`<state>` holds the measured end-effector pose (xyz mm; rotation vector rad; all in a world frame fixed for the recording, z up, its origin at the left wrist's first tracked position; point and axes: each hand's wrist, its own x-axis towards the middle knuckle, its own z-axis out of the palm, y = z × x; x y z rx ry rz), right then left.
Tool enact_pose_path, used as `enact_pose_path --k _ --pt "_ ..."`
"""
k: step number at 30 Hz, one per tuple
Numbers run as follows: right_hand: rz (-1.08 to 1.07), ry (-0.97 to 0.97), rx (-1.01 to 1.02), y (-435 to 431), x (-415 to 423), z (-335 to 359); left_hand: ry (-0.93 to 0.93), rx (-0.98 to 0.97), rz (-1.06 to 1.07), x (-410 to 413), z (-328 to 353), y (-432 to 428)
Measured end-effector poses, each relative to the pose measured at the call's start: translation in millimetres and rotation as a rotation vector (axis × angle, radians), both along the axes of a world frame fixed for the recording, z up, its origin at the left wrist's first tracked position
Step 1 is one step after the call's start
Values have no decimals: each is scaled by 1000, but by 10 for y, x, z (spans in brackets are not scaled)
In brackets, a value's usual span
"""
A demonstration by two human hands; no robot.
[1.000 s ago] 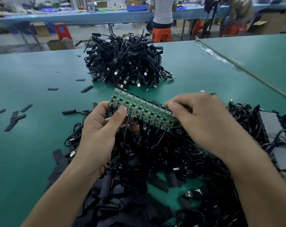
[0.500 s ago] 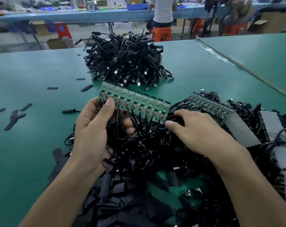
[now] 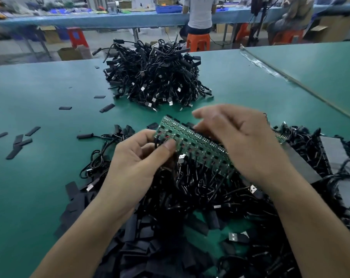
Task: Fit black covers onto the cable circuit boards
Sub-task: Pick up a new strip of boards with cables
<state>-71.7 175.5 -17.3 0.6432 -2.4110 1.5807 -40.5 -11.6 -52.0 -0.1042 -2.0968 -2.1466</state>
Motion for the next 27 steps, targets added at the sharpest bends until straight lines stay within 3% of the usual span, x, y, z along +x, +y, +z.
enact_pose_path --k 2,8,16,27 --pt "117 -74 15 -42 -7 -60 16 -18 2 -3 -11 9" --pt "145 -231 5 18 -88 -122 31 -124 -54 -6 -9 -4" --pt "183 -251 210 181 -64 -1 51 -158 -36 -6 -27 13" --pt "206 -354 101 71 -68 -87 8 -83 -120 1 -51 43"
